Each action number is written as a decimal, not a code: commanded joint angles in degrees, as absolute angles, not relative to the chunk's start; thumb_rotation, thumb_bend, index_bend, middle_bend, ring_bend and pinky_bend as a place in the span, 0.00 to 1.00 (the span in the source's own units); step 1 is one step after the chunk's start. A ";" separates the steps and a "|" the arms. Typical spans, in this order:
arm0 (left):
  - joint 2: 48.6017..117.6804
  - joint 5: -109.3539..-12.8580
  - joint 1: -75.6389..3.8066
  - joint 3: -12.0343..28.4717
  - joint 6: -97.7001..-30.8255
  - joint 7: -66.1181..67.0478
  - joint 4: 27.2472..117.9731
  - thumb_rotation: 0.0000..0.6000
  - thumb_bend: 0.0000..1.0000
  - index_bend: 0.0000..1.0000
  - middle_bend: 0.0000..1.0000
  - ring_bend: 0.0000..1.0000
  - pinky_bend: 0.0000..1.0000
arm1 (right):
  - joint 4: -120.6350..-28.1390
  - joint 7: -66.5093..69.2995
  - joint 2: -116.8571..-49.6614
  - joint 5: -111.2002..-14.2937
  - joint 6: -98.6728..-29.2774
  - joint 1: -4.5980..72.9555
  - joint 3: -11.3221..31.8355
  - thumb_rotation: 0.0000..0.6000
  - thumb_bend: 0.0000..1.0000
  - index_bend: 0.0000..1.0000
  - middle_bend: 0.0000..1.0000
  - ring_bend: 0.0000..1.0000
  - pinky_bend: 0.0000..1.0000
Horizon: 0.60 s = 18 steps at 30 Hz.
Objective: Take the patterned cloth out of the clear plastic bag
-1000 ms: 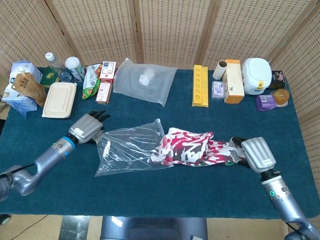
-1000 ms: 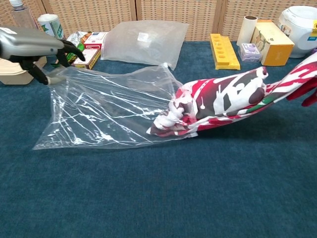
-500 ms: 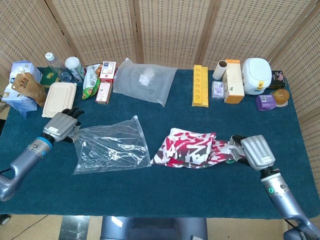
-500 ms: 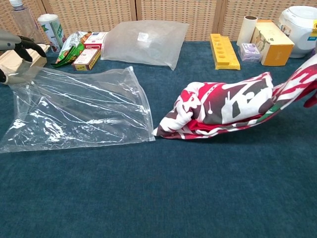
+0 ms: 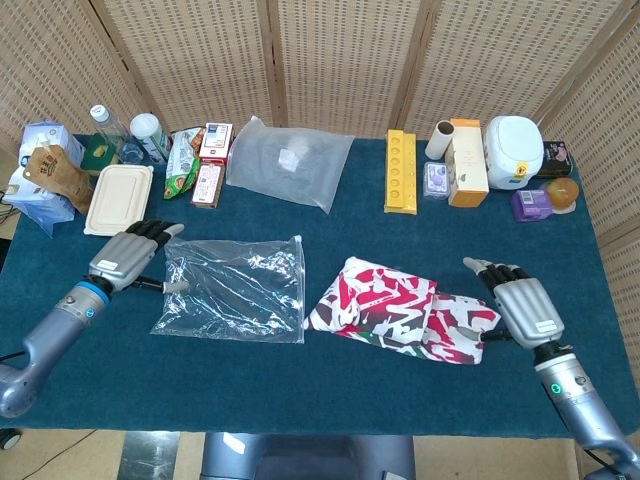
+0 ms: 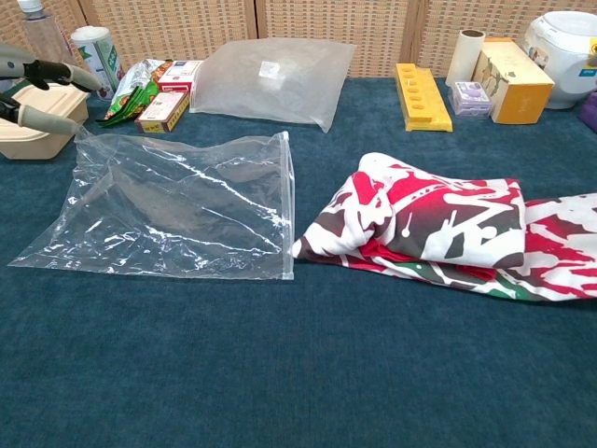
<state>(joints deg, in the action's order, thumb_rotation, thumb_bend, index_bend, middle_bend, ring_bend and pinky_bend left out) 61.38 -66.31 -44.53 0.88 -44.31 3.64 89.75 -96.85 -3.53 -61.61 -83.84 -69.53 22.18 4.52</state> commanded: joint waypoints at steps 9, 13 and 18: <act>58.09 -67.06 -34.53 1.32 -61.73 5.41 98.00 0.50 0.08 0.01 0.06 0.00 0.08 | -96.15 2.88 -59.13 -85.56 -75.34 18.27 4.06 0.56 0.08 0.10 0.21 0.26 0.26; 56.22 -73.35 -23.52 -2.52 -77.07 4.56 103.35 0.66 0.11 0.07 0.07 0.01 0.11 | -94.74 3.75 -59.72 -83.20 -78.54 15.71 4.77 0.56 0.12 0.13 0.25 0.30 0.28; 56.38 -78.41 -15.39 -5.64 -86.08 2.21 104.08 0.66 0.11 0.12 0.09 0.02 0.11 | -93.37 4.04 -60.78 -82.78 -79.31 14.49 4.57 0.55 0.14 0.18 0.28 0.32 0.28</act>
